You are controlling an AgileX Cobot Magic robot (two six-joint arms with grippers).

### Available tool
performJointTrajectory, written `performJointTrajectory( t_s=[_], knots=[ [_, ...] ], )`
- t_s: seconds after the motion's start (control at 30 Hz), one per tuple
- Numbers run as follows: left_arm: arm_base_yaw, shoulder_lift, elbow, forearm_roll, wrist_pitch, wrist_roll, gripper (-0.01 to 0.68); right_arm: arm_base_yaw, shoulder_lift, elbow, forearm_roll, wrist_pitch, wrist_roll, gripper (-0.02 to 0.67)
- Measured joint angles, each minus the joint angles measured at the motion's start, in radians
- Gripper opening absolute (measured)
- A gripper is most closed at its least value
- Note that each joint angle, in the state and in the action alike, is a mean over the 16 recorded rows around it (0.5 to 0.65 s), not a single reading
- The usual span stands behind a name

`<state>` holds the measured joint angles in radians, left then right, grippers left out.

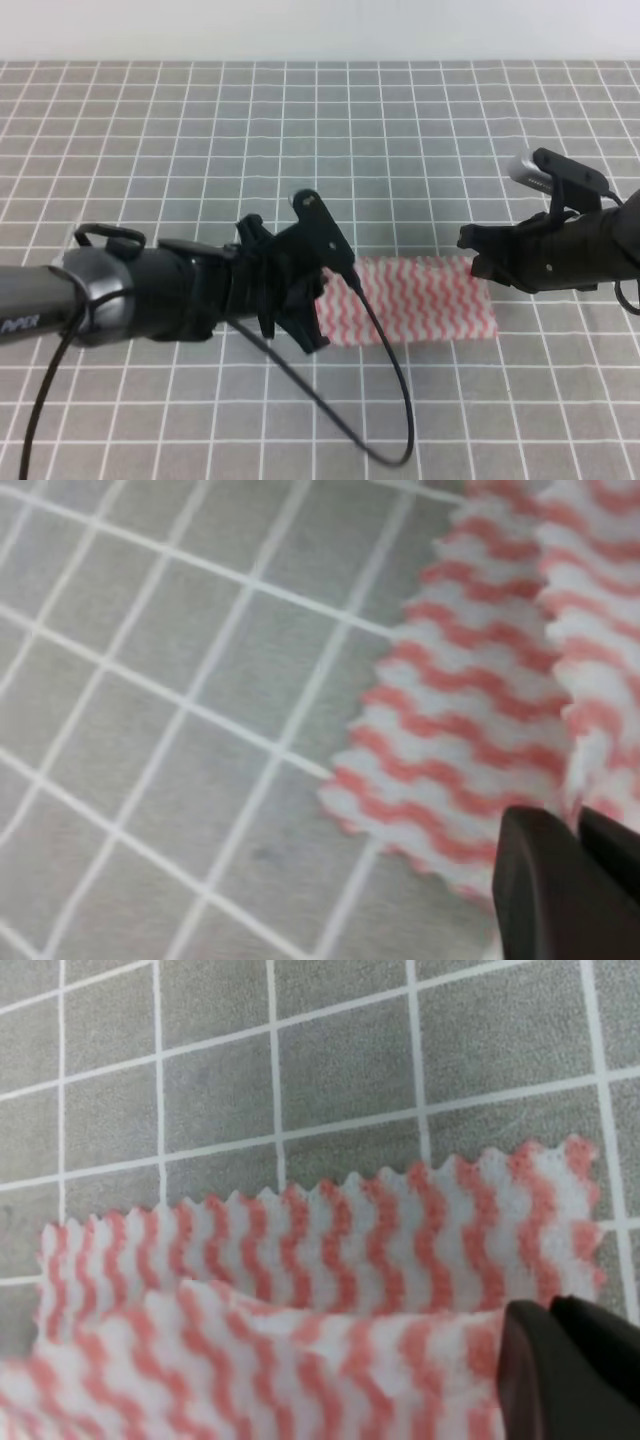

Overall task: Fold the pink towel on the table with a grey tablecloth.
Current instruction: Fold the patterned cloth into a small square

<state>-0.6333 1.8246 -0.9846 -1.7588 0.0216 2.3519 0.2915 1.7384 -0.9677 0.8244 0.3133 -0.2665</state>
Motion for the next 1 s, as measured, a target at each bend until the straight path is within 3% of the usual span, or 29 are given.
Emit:
performJointTrajectory(
  t_s=[0.63,0.83,1.0],
  knots=[
    [0.018,0.040,-0.026,-0.006,0.031,-0.021,0.004,0.000,0.036,-0.002,0.003,-0.018,-0.002,-0.015],
    [0.018,0.040,-0.026,-0.006,0.046,-0.029,0.054,0.000,0.039,-0.009,0.006,-0.021,-0.002,-0.001],
    [0.018,0.037,-0.026,-0.006,0.042,-0.038,0.152,0.000,0.039,-0.018,0.007,-0.019,-0.002,0.043]
  ],
)
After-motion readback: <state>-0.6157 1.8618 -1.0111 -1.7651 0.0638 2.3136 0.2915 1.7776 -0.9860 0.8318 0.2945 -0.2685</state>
